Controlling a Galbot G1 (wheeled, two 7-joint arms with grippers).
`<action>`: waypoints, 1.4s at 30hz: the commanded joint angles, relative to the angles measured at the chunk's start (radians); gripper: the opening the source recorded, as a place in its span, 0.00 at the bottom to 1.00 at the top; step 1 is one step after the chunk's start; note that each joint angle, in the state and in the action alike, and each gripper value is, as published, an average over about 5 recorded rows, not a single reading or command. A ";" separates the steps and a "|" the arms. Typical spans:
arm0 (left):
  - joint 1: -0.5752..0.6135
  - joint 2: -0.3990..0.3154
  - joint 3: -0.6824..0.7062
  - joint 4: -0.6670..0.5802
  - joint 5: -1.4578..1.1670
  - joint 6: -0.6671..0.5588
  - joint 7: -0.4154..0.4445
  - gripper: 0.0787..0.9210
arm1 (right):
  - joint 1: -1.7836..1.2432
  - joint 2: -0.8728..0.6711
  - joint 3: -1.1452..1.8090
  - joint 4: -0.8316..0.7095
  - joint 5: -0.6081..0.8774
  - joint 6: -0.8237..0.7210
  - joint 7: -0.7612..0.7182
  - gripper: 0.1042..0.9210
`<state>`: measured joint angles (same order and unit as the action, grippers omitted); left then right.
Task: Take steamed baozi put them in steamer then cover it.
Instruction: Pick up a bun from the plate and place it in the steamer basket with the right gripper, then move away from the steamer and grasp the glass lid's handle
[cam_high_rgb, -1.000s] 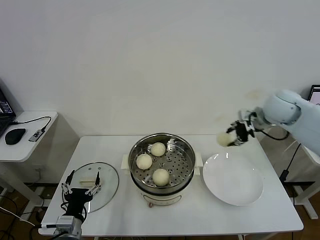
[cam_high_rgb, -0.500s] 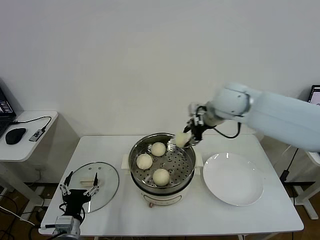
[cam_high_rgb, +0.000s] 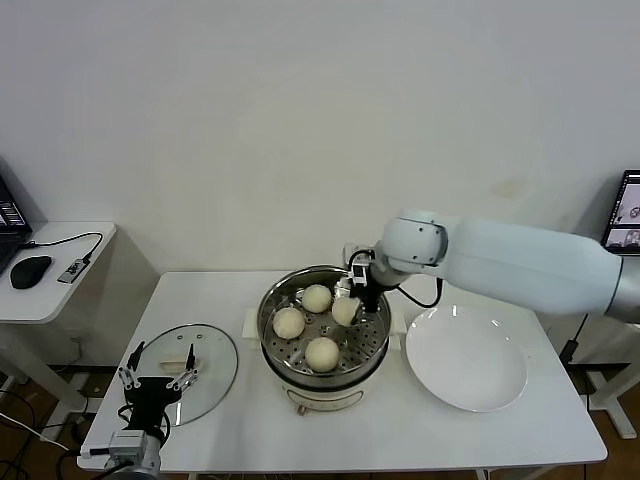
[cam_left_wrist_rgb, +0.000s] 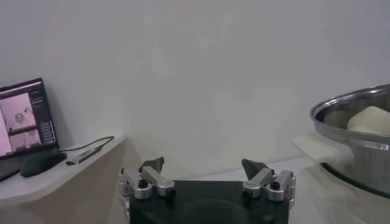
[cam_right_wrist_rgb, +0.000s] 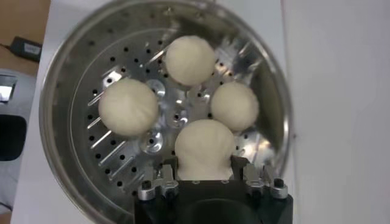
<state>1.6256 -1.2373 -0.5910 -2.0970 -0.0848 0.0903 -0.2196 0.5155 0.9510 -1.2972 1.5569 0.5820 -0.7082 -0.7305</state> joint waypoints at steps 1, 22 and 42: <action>0.000 0.001 0.001 0.002 0.000 -0.002 0.000 0.88 | -0.051 0.036 -0.012 -0.022 -0.010 -0.022 0.032 0.55; 0.005 0.000 -0.003 0.000 0.002 -0.014 -0.003 0.88 | -0.024 -0.180 0.164 0.172 -0.041 -0.003 0.039 0.88; 0.018 -0.033 0.011 -0.002 0.044 -0.041 -0.005 0.88 | -1.577 -0.167 1.622 0.338 -0.321 0.773 0.621 0.88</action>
<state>1.6385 -1.2629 -0.5823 -2.0977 -0.0549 0.0593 -0.2248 -0.2656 0.6319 -0.4250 1.8540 0.4567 -0.2953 -0.2783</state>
